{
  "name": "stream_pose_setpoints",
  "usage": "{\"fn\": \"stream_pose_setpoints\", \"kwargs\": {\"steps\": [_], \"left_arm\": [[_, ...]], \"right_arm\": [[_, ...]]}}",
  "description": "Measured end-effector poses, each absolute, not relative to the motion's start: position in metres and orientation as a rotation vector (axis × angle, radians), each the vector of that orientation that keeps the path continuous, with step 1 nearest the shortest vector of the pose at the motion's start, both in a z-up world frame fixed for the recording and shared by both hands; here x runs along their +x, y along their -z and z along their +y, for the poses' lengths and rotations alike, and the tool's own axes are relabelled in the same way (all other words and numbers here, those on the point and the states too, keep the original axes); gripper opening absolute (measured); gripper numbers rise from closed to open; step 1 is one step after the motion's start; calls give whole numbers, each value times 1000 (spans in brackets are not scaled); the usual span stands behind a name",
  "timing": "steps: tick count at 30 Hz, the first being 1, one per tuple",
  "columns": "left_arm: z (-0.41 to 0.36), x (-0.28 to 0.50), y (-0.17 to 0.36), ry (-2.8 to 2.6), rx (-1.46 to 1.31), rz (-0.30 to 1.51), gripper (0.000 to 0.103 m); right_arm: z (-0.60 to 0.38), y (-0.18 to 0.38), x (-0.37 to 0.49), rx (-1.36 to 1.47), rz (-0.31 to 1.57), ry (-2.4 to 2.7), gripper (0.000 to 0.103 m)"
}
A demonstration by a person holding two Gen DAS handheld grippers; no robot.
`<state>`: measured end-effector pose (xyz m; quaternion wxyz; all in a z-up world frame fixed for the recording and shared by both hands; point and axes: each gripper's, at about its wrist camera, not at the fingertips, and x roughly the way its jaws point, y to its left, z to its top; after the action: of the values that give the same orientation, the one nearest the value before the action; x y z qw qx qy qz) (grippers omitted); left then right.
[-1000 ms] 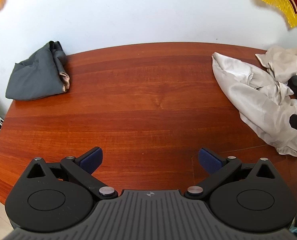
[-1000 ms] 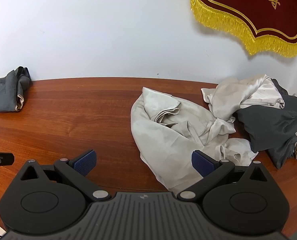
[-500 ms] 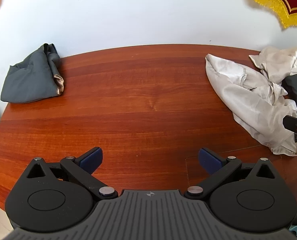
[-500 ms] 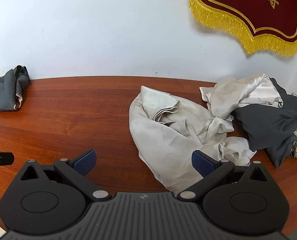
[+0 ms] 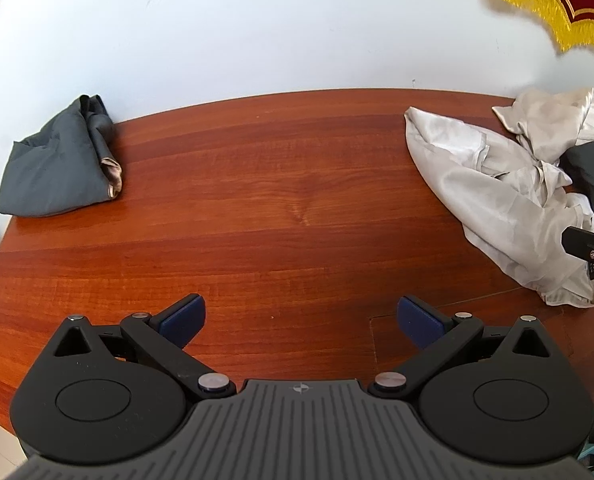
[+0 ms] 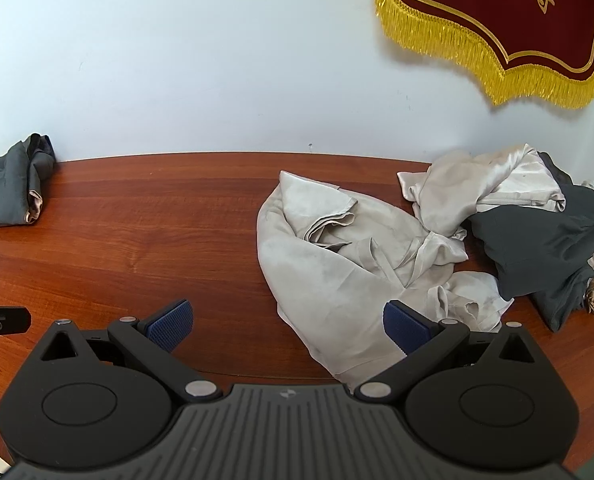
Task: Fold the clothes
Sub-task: 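Move both open grippers toward the crumpled beige shirt on the table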
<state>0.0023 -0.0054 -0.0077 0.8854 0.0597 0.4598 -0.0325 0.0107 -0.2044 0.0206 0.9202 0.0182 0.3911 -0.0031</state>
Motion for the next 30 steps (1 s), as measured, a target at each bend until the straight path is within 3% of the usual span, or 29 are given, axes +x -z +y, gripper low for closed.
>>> {"fn": "stream_pose_setpoints", "kwargs": {"steps": [27, 30], "left_arm": [[-22, 15, 20, 123, 189, 950, 102], [-25, 17, 23, 154, 184, 954, 96]], "right_arm": [[-249, 11, 23, 94, 845, 97, 103], [-267, 23, 30, 91, 848, 129, 103]]}}
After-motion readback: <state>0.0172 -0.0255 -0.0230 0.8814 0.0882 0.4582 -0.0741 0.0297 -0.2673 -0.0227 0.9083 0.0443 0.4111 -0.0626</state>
